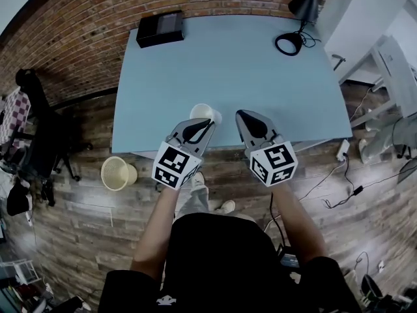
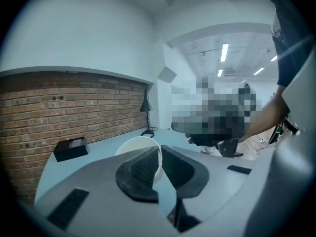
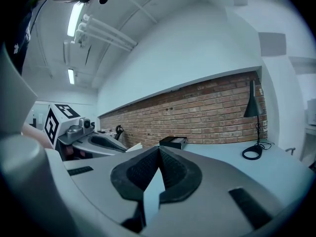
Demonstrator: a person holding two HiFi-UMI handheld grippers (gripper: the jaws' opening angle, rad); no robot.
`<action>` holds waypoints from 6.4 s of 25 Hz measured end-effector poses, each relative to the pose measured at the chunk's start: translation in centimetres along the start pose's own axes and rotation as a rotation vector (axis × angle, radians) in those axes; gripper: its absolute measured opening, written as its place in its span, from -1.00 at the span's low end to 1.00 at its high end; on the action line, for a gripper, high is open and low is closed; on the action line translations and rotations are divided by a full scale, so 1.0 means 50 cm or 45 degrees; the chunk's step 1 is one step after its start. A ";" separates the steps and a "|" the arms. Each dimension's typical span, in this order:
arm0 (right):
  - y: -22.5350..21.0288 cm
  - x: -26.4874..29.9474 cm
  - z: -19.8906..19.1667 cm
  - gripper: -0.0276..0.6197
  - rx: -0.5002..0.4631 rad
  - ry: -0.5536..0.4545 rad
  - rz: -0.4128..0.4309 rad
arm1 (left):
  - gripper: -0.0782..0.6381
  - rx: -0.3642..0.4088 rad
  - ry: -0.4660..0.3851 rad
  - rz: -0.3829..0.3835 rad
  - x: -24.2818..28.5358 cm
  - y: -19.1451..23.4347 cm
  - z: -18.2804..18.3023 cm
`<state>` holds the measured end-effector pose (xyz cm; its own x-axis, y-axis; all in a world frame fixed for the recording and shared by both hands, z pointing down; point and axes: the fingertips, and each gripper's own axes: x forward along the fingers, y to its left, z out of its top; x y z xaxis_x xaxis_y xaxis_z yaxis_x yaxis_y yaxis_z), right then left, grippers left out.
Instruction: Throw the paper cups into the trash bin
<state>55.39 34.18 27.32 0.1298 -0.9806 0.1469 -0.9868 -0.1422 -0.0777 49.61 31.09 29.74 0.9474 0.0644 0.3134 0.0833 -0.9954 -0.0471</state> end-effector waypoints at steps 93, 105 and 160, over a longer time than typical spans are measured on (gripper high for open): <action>1.248 0.459 -0.003 -0.91 -0.101 0.079 0.914 | -0.70 -0.382 -0.112 0.911 -1.177 0.410 -0.419; 1.248 0.570 -0.001 -0.91 -0.074 0.090 0.934 | -0.70 -0.424 -0.089 0.958 -1.180 0.503 -0.448; 1.219 0.983 -0.140 -0.91 0.007 0.356 1.004 | -0.70 -0.663 0.067 0.994 -1.092 0.861 -0.625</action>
<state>0.93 -21.74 36.73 -0.6281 -0.7233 0.2869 -0.7776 0.5702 -0.2649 -8.21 -17.50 40.24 0.6606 -0.6257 0.4149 -0.7307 -0.6627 0.1640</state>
